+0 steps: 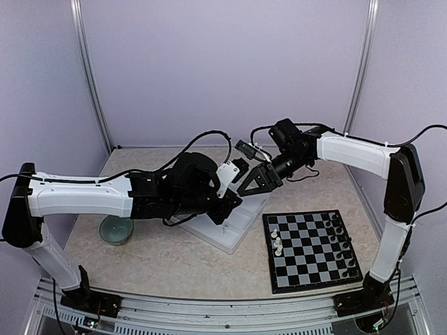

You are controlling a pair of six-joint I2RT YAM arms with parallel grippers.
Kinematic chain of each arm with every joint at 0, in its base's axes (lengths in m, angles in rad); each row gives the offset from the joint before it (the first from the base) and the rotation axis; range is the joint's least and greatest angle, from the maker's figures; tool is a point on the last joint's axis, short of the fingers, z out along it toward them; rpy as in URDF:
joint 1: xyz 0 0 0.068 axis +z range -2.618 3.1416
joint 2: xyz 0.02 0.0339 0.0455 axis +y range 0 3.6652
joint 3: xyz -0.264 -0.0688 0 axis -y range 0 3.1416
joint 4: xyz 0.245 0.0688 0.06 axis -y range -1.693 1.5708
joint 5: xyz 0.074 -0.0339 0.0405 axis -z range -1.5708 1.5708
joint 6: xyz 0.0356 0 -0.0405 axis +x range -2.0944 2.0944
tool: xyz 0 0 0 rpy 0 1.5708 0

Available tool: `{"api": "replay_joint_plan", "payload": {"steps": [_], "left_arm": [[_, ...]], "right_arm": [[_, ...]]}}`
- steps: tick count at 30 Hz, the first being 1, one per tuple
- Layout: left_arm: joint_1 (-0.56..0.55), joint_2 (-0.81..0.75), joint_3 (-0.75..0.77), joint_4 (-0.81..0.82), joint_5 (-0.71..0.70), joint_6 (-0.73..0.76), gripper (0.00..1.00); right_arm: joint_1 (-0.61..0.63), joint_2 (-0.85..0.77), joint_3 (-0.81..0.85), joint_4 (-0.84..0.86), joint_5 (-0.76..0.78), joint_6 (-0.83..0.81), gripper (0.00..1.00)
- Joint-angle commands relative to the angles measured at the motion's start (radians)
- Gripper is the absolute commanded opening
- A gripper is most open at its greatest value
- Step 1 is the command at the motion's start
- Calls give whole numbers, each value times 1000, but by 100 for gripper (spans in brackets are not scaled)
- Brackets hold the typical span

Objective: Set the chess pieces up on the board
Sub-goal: Pass from the left arm to the right, then place the knight on b1.

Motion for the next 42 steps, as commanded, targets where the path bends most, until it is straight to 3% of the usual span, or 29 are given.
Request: {"api": "replay_joint_plan", "payload": {"steps": [1,5,12,20,30,35,42], "left_arm": [[-2,1,25,16,-57,14,11],[-2,-2,23,19,-57,15,11],[-3,7,31,17,-45,19,12],[-3,14,36,24,-54,32,14],[-4,0,41,-2,-100,75,41],[5,-71,28,-50,-110,103,47],[133,-148,22,-74,-29,121,50]], "right_arm": [[9,1,-11,-8,78,12,32],[8,9,-3,-5,97,24,32],[10,26,11,-12,50,25,22],[8,31,14,-17,3,26,1],[-34,7,21,-3,85,-10,0],[-96,-32,-4,-4,210,-72,0],[-110,-149,-168,86,564,-169,0]]}}
